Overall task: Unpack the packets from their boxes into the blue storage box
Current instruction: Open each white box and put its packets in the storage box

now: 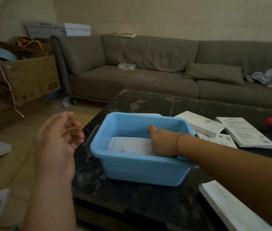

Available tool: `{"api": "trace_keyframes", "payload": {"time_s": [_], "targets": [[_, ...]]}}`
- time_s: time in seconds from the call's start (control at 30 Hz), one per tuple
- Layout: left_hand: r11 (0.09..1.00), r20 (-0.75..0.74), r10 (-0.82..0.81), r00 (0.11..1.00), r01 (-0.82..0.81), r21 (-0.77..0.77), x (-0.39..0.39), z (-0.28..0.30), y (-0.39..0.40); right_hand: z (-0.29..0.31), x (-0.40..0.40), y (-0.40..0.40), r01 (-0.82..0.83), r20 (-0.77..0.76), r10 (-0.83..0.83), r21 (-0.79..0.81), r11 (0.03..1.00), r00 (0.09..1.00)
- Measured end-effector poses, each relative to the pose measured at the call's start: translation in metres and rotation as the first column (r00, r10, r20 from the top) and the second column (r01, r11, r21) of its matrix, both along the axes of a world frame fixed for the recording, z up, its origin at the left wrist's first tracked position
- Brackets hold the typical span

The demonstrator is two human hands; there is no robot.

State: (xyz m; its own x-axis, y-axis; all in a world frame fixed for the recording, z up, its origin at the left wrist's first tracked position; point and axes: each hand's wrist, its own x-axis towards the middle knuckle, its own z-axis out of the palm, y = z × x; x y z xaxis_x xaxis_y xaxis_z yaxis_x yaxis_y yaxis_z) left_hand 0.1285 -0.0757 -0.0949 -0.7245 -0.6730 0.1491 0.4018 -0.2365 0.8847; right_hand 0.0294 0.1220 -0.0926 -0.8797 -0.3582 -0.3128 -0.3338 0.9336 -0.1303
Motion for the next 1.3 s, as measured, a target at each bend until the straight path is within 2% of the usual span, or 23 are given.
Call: {"api": "trace_keyframes", "payload": {"time_s": [0.03,0.1,0.2,0.3,0.33,0.4,0.5,0.57,0.63,0.67,0.73,0.83,0.93,1.0,1.1,1.2,1.3], "targets": [[1.0,-0.008,0.008,1.0,-0.008,-0.012,0.0,0.0,0.001,0.002,0.001,0.001,0.002,-0.011,-0.002,-0.002,1.0,1.0],[0.994,-0.038,0.055,0.998,-0.058,-0.094,-0.001,0.0,0.006,0.014,0.005,0.008,-0.015,-0.128,0.01,-0.039,0.999,0.992],[0.945,-0.242,0.136,0.961,-0.199,-0.258,0.003,0.004,0.019,0.04,0.032,0.035,-0.058,-0.337,-0.044,-0.285,0.957,0.94],[0.881,-0.523,-0.026,0.852,-0.228,-0.415,0.011,0.003,0.04,0.047,0.08,0.083,-0.249,-0.524,-0.082,-0.529,0.812,0.848],[0.85,-0.577,-0.092,0.812,-0.239,-0.471,0.016,0.001,0.051,0.041,0.096,0.1,-0.285,-0.574,-0.091,-0.531,0.798,0.814],[0.764,-0.616,-0.218,0.757,-0.26,-0.591,0.027,-0.005,0.082,0.018,0.125,0.132,-0.278,-0.618,-0.084,-0.466,0.84,0.782],[0.536,-0.498,-0.459,0.736,-0.217,-0.816,0.035,-0.024,0.128,-0.02,0.148,0.169,-0.138,-0.507,-0.039,-0.307,0.942,0.861],[0.304,-0.276,-0.619,0.736,-0.1,-0.947,0.03,-0.041,0.145,-0.044,0.155,0.186,-0.116,-0.479,0.035,-0.14,0.983,0.877],[0.049,0.006,-0.677,0.736,0.053,-0.997,0.023,-0.059,0.153,-0.06,0.158,0.199,-0.157,-0.487,0.112,-0.052,0.986,0.866],[-0.043,0.106,-0.675,0.73,0.104,-0.994,0.021,-0.067,0.155,-0.064,0.16,0.202,-0.166,-0.487,0.126,-0.038,0.985,0.864],[-0.141,0.221,-0.672,0.707,0.172,-0.975,0.017,-0.08,0.159,-0.068,0.162,0.204,-0.149,-0.473,0.102,-0.063,0.987,0.875],[-0.172,0.291,-0.683,0.67,0.24,-0.955,0.013,-0.088,0.164,-0.068,0.166,0.207,-0.159,-0.496,0.06,-0.16,0.974,0.866],[-0.103,0.24,-0.721,0.65,0.242,-0.965,0.013,-0.091,0.177,-0.067,0.17,0.212,-0.12,-0.555,-0.113,-0.366,0.923,0.824],[-0.018,0.117,-0.747,0.654,0.156,-0.988,0.016,-0.094,0.189,-0.068,0.172,0.217,-0.084,-0.567,-0.309,-0.562,0.823,0.764],[0.066,0.022,-0.771,0.637,0.114,-0.991,0.02,-0.095,0.21,-0.062,0.171,0.218,-0.003,-0.428,-0.532,-0.781,0.624,0.73],[0.083,-0.016,-0.752,0.659,0.071,-0.994,0.019,-0.094,0.225,-0.056,0.171,0.218,0.026,-0.331,-0.637,-0.875,0.483,0.696],[0.101,-0.063,-0.756,0.651,0.021,-0.995,0.015,-0.095,0.234,-0.054,0.171,0.22,0.043,-0.287,-0.689,-0.907,0.419,0.665]]}}
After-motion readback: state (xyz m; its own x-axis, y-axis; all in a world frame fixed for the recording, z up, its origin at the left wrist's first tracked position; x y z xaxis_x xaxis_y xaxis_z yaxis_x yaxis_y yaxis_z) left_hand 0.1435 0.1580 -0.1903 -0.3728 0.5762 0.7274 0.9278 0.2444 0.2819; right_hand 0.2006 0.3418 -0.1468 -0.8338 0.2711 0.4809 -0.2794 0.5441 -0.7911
